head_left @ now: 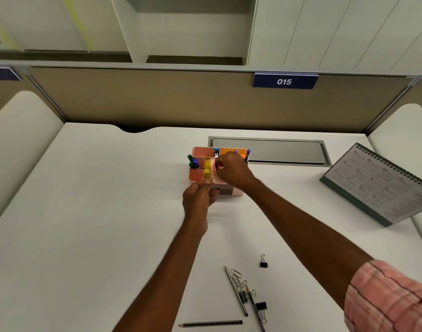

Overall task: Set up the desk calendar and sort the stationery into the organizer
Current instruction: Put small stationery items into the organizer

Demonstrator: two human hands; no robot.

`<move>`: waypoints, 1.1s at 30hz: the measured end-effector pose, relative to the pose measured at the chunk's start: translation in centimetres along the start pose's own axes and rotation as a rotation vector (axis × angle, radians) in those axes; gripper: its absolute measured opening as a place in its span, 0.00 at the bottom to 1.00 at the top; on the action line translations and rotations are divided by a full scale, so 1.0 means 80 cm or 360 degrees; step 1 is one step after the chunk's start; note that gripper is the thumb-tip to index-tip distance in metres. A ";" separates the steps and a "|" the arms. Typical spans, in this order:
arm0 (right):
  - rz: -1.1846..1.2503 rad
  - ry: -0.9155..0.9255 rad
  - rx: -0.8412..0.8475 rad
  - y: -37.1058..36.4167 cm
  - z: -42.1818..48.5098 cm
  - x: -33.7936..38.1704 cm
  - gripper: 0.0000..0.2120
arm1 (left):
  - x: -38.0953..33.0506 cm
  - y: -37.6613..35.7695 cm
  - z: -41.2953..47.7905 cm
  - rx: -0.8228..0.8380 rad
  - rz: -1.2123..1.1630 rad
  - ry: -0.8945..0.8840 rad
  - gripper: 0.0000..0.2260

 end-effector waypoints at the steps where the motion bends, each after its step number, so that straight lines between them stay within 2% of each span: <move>1: -0.0035 -0.0010 0.0017 -0.004 0.006 0.000 0.12 | 0.001 0.004 0.002 -0.0009 -0.0015 0.0021 0.03; 5: -0.0123 -0.0053 0.0074 -0.014 0.020 0.001 0.12 | 0.003 0.016 0.011 -0.0044 0.0048 0.0040 0.03; 9: -0.0081 -0.0116 0.0059 -0.015 0.026 0.004 0.21 | 0.005 0.027 0.017 -0.0070 0.0070 0.0074 0.06; 16: -0.0107 -0.0113 0.0030 -0.016 0.032 0.000 0.16 | 0.007 0.033 0.020 -0.0111 0.0121 0.0087 0.02; 21: -0.0154 -0.0099 -0.0005 -0.013 0.035 0.003 0.14 | 0.007 0.039 0.019 -0.0112 0.0137 0.0074 0.04; 33: 0.0005 -0.0090 -0.0070 0.009 -0.012 0.000 0.22 | 0.019 0.049 -0.007 -0.0063 0.0204 0.0033 0.02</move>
Point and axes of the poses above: each hand's wrist, its own z-axis towards the middle knuckle, its own y-axis out of the back of the hand, x = y × z, the point moved 1 cm from there along z, towards the middle knuckle, and after that the axes turned 10 degrees about -z, right-handed, at the moved point
